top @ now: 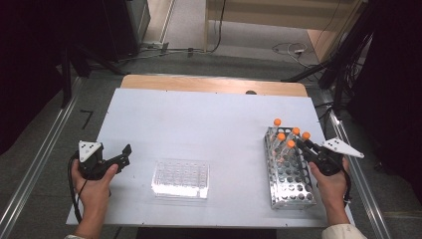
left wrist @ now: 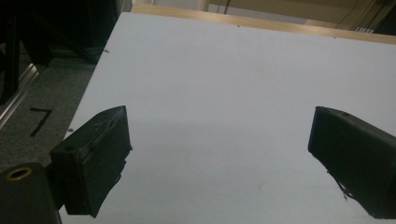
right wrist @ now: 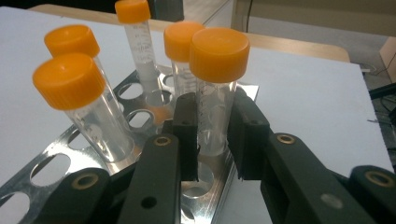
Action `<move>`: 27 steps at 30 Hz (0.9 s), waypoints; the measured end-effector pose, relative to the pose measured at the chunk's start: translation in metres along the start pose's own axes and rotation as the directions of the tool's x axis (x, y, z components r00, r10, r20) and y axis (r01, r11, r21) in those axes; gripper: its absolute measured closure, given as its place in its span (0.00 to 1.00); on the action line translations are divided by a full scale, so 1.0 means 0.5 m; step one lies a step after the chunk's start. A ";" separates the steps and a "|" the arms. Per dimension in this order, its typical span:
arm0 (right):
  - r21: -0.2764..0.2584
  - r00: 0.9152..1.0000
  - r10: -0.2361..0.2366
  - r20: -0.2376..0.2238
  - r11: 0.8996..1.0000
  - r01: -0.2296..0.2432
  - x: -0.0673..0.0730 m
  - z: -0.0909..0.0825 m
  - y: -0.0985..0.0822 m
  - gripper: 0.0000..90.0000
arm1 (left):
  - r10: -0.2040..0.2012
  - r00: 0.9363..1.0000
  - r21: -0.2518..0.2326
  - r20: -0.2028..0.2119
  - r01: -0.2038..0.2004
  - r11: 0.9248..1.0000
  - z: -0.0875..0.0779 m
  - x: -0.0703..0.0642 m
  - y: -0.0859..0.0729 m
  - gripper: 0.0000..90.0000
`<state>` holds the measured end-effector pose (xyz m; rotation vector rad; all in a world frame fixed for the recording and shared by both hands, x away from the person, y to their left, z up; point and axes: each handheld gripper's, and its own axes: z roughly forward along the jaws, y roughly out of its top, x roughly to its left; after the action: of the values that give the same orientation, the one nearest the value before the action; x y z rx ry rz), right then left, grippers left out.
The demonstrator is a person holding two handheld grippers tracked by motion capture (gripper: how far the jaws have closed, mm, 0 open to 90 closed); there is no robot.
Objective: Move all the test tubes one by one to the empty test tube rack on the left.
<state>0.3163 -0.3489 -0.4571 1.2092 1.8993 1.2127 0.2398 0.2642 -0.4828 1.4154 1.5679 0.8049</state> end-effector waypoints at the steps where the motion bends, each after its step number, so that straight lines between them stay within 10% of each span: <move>1: -0.006 1.000 0.004 0.002 1.000 -0.004 0.000 -0.003 0.002 0.80 | 0.000 1.000 0.000 -0.001 0.000 1.000 0.000 0.000 0.000 0.07; 27: -0.100 0.999 0.030 0.028 0.995 -0.027 0.009 -0.115 0.047 0.80 | 0.029 0.999 -0.027 0.027 -0.029 0.999 -0.017 -0.021 0.008 0.07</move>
<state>0.2761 -0.3628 -0.4115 1.1984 1.7843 1.2817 0.2337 0.2552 -0.4739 1.4271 1.5134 0.8172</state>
